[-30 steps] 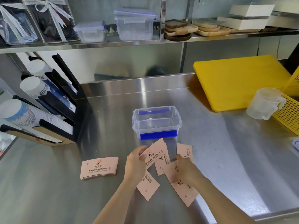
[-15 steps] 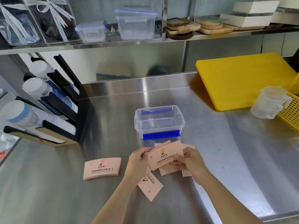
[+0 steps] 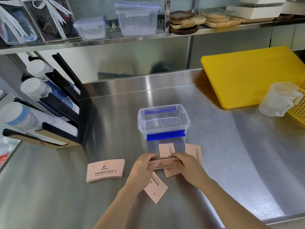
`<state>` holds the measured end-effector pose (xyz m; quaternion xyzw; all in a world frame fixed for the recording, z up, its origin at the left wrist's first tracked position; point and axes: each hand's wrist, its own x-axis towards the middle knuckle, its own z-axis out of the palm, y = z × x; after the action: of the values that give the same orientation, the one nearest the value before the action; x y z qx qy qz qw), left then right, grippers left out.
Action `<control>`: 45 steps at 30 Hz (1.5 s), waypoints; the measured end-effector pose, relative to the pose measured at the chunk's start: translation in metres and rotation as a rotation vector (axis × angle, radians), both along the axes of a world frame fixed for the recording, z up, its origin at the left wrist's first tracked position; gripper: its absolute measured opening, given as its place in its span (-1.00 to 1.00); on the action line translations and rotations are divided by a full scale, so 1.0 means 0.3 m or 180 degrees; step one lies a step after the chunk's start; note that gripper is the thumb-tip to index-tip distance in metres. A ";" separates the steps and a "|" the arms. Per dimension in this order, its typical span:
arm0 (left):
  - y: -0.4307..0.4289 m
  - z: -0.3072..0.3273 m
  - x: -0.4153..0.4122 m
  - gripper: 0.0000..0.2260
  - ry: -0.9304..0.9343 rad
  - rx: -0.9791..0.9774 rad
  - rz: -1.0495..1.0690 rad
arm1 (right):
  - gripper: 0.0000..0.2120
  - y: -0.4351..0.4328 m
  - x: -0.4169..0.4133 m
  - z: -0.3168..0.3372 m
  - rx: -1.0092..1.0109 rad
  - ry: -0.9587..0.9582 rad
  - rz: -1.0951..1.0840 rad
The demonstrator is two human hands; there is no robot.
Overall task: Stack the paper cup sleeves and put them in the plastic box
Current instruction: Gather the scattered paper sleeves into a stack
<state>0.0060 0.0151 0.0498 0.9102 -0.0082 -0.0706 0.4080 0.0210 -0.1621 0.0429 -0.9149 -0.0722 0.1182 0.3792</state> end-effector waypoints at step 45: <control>0.161 -0.032 0.040 -0.66 0.0539 -0.0604 0.0904 | -0.50 0.047 0.178 -0.015 0.0244 0.0405 -0.0204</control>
<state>0.0178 0.0633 0.0402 0.8505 0.1480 -0.0875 0.4971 0.0745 -0.1481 0.0385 -0.8922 -0.0231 0.1610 0.4213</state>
